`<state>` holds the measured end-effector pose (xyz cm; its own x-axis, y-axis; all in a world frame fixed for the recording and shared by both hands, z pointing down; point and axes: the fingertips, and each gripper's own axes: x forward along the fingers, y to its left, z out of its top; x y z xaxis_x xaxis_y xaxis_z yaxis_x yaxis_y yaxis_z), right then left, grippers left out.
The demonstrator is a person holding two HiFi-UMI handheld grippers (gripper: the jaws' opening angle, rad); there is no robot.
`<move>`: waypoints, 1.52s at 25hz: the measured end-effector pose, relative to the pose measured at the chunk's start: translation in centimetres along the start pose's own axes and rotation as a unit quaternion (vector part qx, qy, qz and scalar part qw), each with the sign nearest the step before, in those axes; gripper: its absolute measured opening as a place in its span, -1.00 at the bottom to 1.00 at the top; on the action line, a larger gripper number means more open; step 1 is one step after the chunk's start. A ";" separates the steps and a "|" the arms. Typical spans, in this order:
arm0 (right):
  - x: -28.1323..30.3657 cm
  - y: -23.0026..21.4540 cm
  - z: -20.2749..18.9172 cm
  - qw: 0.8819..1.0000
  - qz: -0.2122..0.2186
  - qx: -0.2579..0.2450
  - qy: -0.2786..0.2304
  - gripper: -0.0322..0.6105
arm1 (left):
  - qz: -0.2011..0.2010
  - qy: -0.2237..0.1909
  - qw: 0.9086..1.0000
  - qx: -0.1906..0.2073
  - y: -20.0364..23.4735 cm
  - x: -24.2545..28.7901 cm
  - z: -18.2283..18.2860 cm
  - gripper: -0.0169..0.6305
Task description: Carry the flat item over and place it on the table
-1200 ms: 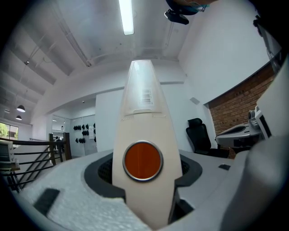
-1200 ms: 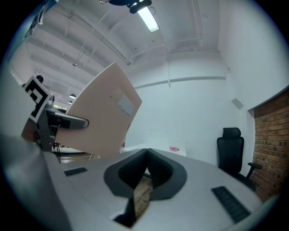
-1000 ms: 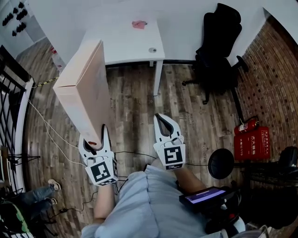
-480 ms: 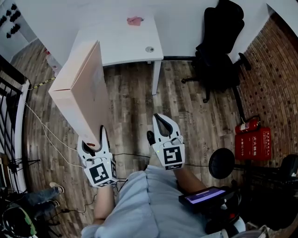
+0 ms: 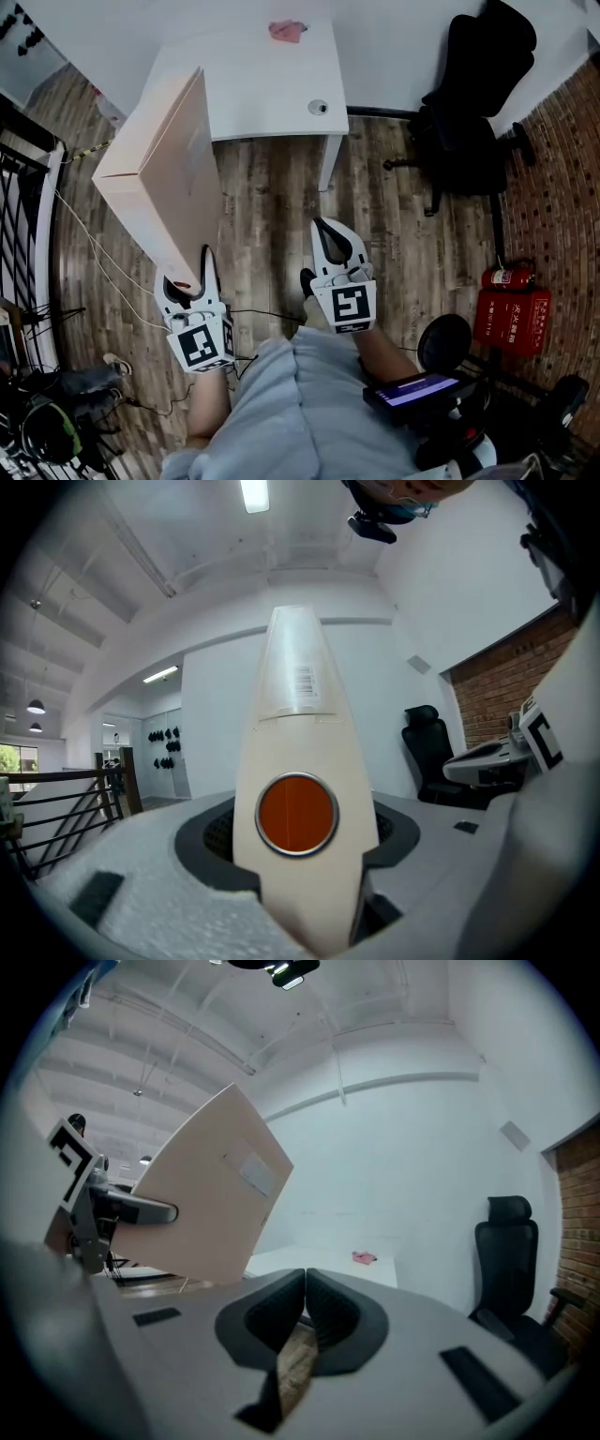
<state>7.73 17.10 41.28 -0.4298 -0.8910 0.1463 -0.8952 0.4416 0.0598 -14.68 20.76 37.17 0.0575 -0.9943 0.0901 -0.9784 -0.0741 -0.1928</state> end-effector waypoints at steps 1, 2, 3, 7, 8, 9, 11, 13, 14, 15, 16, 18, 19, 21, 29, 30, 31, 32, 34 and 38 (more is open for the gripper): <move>1.2 -0.6 0.2 1.000 0.006 0.000 0.000 -0.87 | 0.005 0.001 1.000 0.000 0.1 1.1 0.2 -0.11; 2.5 -1.1 0.5 1.000 0.011 -0.001 0.000 -0.87 | 0.011 0.002 1.000 0.000 0.3 2.2 0.5 -0.11; 3.6 -1.6 0.9 1.000 0.016 -0.002 -0.001 -0.87 | 0.015 0.002 1.000 0.000 0.4 3.2 0.7 -0.11; 7.7 -3.6 2.2 0.999 0.033 -0.005 -0.015 -0.87 | 0.031 -0.002 1.000 0.002 0.6 6.9 1.9 -0.11; 8.5 -4.0 2.5 0.999 0.037 -0.006 -0.018 -0.87 | 0.034 -0.003 0.999 0.001 0.6 7.7 2.2 -0.11; 9.3 -4.5 2.9 0.999 0.040 -0.008 -0.021 -0.87 | 0.038 -0.005 0.999 0.000 0.6 8.4 2.5 -0.11; 10.7 -5.2 3.5 0.999 0.046 -0.010 -0.026 -0.87 | 0.045 -0.010 0.999 -0.001 0.7 9.7 3.1 -0.11; 11.9 -5.8 4.0 0.998 0.050 -0.012 -0.029 -0.87 | 0.051 -0.016 0.999 0.000 0.9 10.9 3.6 -0.11; 12.5 -6.0 4.3 0.998 0.051 -0.013 -0.031 -0.87 | 0.054 -0.018 0.998 0.000 1.1 11.4 3.8 -0.11; 13.0 -6.1 4.5 0.998 0.052 -0.014 -0.034 -0.87 | 0.056 -0.019 0.998 0.001 1.3 11.9 3.9 -0.11; 13.5 -6.2 4.6 0.998 0.054 -0.014 -0.037 -0.87 | 0.059 -0.020 0.998 0.002 1.5 12.3 4.0 -0.11; 14.4 -6.3 4.7 0.997 0.058 -0.013 -0.039 -0.87 | 0.063 -0.020 0.998 0.003 1.8 12.9 4.2 -0.11; 14.8 -6.4 4.7 0.997 0.060 -0.014 -0.040 -0.87 | 0.064 -0.021 0.998 0.004 1.8 13.3 4.2 -0.11; 15.7 -6.5 4.6 0.997 0.063 -0.016 -0.040 -0.87 | 0.066 -0.024 0.998 0.005 1.9 14.0 4.1 -0.11; 21.3 -5.5 4.4 0.997 0.071 -0.025 -0.030 -0.87 | 0.069 -0.020 0.997 -0.008 4.8 18.6 2.6 -0.11; 22.3 -5.5 4.4 0.997 0.070 -0.026 -0.027 -0.87 | 0.068 -0.018 0.997 -0.010 5.2 19.5 2.3 -0.11; 23.3 -5.5 4.3 0.997 0.069 -0.026 -0.023 -0.87 | 0.066 -0.017 0.998 -0.011 5.7 20.5 2.0 -0.11; 24.3 -5.4 4.3 0.997 0.068 -0.026 -0.018 -0.87 | 0.064 -0.015 0.998 -0.012 6.2 21.4 1.7 -0.11; 26.7 -5.1 4.3 0.997 0.066 -0.026 -0.012 -0.87 | 0.061 -0.012 0.998 -0.013 7.6 23.5 1.3 -0.11; 32.4 -4.4 4.7 0.998 0.063 -0.026 -0.010 -0.87 | 0.054 -0.007 0.998 -0.015 10.8 28.6 0.7 -0.11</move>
<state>-2.83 -14.19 41.15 -0.5409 -0.8299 0.1366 -0.8270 0.5544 0.0931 -23.46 -8.52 36.93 -0.0464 -0.9973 0.0574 -0.9845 0.0359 -0.1719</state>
